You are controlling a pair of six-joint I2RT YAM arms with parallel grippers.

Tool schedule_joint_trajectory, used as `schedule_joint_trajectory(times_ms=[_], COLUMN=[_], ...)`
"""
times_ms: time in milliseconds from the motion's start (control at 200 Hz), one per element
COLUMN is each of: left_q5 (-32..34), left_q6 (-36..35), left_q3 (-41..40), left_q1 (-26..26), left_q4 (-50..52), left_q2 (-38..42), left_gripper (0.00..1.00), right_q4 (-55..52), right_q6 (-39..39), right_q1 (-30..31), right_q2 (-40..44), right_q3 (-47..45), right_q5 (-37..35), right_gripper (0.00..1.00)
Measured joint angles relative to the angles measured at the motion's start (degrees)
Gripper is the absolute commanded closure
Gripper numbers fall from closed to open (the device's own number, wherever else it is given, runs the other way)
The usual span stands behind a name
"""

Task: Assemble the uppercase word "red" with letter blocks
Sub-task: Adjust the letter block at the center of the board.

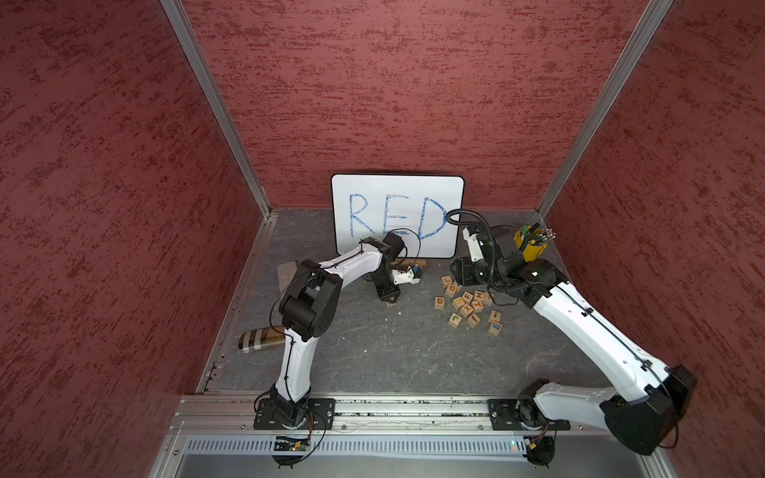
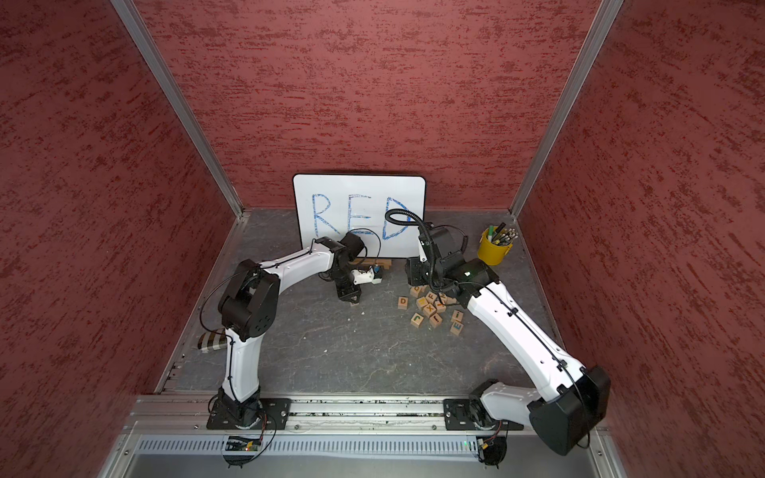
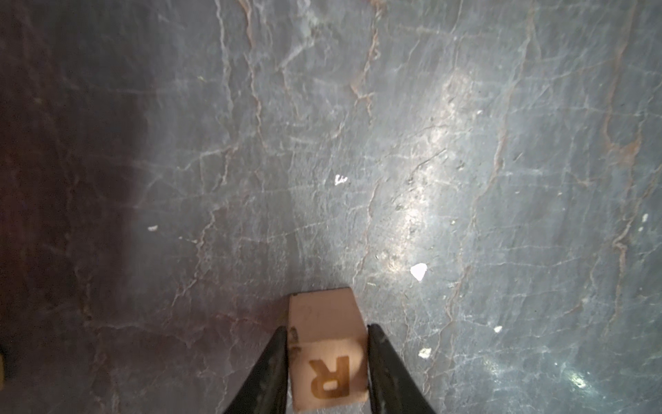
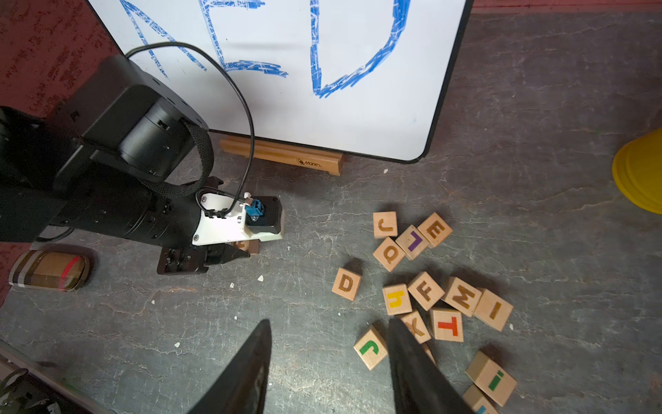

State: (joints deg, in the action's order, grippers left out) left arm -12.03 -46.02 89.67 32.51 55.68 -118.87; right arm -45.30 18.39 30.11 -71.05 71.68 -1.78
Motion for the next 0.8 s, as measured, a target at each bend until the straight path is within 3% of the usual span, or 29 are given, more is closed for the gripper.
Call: schedule_joint_trajectory(times_ms=[80,205,401,456,656,802], left_q5=[0.17,0.22,0.48,0.52,1.88,2.01], left_q6=[-0.44,-1.68,-5.81,-7.1,-8.98,-7.32], left_q3=[-0.02,0.0,0.0,-0.28,-2.64,-3.54], left_q1=[0.02,0.07,0.31,0.31,0.35,0.28], left_q4=[0.11,0.42,1.75,1.88,0.48,-0.26], left_q2=[0.0,0.0,0.04,0.2,1.29,1.62], left_gripper=[0.7,0.85,0.85,0.8,0.37,0.2], right_q4=[-0.02,-0.02,0.13,0.22,0.57,0.98], right_q6=[0.0,-0.17,-0.24,-0.24,-0.22,-0.31], right_q1=[-0.22,-0.59,-0.94,-1.09,-1.44,-1.66], right_q2=[0.35,0.37,0.57,0.61,0.61,0.61], right_q3=[-0.31,-0.39,-0.96,-1.46,-2.67,-2.75], right_q5=[0.02,0.02,0.02,0.02,0.07,0.11], right_gripper=[0.46,0.46,0.46,0.46,0.46,0.46])
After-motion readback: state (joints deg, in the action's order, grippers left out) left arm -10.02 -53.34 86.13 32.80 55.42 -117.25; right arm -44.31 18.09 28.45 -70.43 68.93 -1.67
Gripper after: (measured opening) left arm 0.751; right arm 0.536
